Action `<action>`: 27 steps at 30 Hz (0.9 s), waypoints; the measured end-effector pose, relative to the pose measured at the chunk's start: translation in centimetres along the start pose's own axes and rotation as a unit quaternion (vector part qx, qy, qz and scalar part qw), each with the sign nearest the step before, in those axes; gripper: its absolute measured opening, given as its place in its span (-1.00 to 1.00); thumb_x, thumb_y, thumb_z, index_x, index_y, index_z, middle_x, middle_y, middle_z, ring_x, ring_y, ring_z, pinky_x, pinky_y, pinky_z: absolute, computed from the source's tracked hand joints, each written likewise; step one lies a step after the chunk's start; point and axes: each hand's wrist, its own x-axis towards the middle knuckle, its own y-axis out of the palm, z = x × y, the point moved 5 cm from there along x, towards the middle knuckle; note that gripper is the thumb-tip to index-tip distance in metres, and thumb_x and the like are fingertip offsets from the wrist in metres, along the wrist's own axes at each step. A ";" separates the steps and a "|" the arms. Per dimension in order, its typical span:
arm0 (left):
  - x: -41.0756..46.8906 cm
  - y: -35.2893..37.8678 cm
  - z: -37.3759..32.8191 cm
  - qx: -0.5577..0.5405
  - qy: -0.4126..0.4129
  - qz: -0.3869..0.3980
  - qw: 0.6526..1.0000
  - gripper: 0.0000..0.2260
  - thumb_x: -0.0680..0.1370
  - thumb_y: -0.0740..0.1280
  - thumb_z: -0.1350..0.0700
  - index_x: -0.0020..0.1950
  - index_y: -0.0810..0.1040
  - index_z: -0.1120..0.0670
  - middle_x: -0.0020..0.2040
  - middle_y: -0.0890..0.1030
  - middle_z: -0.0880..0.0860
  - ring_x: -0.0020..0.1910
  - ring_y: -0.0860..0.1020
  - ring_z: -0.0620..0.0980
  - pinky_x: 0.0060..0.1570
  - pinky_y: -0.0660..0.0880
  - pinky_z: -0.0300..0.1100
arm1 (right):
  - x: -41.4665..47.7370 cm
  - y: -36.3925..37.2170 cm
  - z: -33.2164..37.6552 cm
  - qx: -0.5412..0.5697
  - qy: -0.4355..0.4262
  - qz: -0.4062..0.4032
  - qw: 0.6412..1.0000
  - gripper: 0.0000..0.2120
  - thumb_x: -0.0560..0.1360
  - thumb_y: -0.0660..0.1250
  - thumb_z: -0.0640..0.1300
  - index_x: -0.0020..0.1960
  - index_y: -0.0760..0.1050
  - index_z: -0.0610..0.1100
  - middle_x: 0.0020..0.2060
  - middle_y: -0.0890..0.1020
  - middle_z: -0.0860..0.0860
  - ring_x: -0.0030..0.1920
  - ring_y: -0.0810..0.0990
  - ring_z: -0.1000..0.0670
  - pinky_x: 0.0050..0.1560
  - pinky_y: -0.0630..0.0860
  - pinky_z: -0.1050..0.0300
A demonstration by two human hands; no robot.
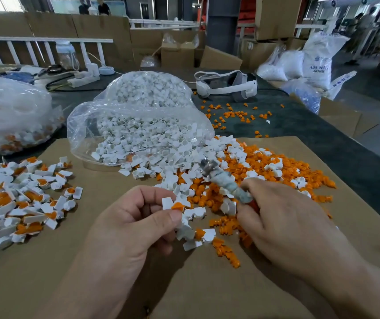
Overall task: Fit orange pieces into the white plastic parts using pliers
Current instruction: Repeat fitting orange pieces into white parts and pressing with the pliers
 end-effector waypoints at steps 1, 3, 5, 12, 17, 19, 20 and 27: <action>0.0 0.0 -0.2 -0.007 0.004 -0.006 1.000 -0.68 0.11 0.54 0.02 -0.16 0.72 0.01 -0.40 0.54 0.09 -0.46 0.53 -0.05 -0.51 0.48 -0.27 | -0.1 -0.4 0.0 0.007 -0.002 -0.012 1.000 -0.74 0.45 -0.06 0.25 -0.10 0.29 0.13 -0.26 0.43 0.17 -0.22 0.39 0.16 -0.29 0.31 0.28; -0.1 0.1 -0.7 -0.014 0.011 -0.016 1.000 -0.69 0.11 0.54 0.03 -0.17 0.72 0.02 -0.41 0.53 0.09 -0.48 0.52 -0.06 -0.53 0.45 -0.31 | -0.3 -0.9 0.1 0.011 -0.021 -0.014 1.000 -0.80 0.46 0.05 0.21 0.01 0.32 0.19 -0.19 0.40 0.22 -0.11 0.37 0.22 -0.26 0.26 0.34; -0.2 0.1 -1.0 -0.021 0.021 -0.022 0.999 -0.70 0.12 0.54 0.05 -0.17 0.72 0.02 -0.41 0.52 0.08 -0.47 0.52 -0.07 -0.52 0.46 -0.32 | -0.4 -1.0 0.6 0.021 -0.045 0.006 0.999 -0.80 0.46 0.09 0.19 0.05 0.33 0.20 -0.15 0.38 0.24 -0.05 0.34 0.23 -0.20 0.26 0.35; -0.2 -0.4 -1.8 0.007 0.059 -0.026 0.998 -0.73 0.15 0.55 0.10 -0.18 0.71 -0.02 -0.35 0.52 0.12 -0.47 0.52 -0.11 -0.53 0.43 -0.37 | -0.7 -0.2 1.5 0.027 -0.100 0.062 0.993 -0.69 0.43 0.02 0.27 0.15 0.22 0.28 -0.02 0.37 0.29 0.02 0.34 0.21 -0.10 0.30 0.37; -0.2 -0.7 -1.8 0.043 0.084 -0.039 0.995 -0.80 0.23 0.47 0.09 -0.17 0.70 -0.06 -0.34 0.53 0.12 -0.47 0.51 -0.09 -0.55 0.39 -0.39 | -0.9 -0.2 1.5 0.029 -0.107 0.061 0.992 -0.71 0.47 0.06 0.24 0.16 0.27 0.24 -0.03 0.39 0.27 0.02 0.35 0.17 -0.07 0.32 0.33; -0.1 -0.8 -1.6 0.056 0.089 -0.034 0.994 -0.80 0.24 0.47 0.06 -0.15 0.70 -0.08 -0.34 0.54 0.09 -0.44 0.52 -0.07 -0.49 0.45 -0.36 | -0.9 -0.1 1.5 0.031 -0.108 0.063 0.992 -0.69 0.46 0.06 0.24 0.17 0.29 0.23 -0.02 0.39 0.27 0.02 0.35 0.18 -0.06 0.32 0.32; -0.1 -0.9 -1.6 0.067 0.092 -0.029 0.993 -0.79 0.24 0.47 0.04 -0.14 0.69 -0.09 -0.34 0.55 0.06 -0.43 0.52 -0.06 -0.46 0.47 -0.34 | -1.0 -0.2 1.5 0.032 -0.107 0.063 0.992 -0.68 0.46 0.06 0.24 0.18 0.29 0.22 -0.01 0.40 0.27 0.03 0.36 0.18 -0.04 0.33 0.31; 0.0 -1.6 -1.4 0.131 0.117 -0.025 0.984 -0.75 0.28 0.56 -0.03 -0.07 0.68 -0.14 -0.31 0.59 0.03 -0.37 0.54 -0.04 -0.39 0.52 -0.24 | -1.0 -0.2 1.5 0.032 -0.103 0.067 0.992 -0.63 0.46 0.10 0.23 0.23 0.32 0.19 0.03 0.43 0.26 0.07 0.38 0.16 0.03 0.36 0.28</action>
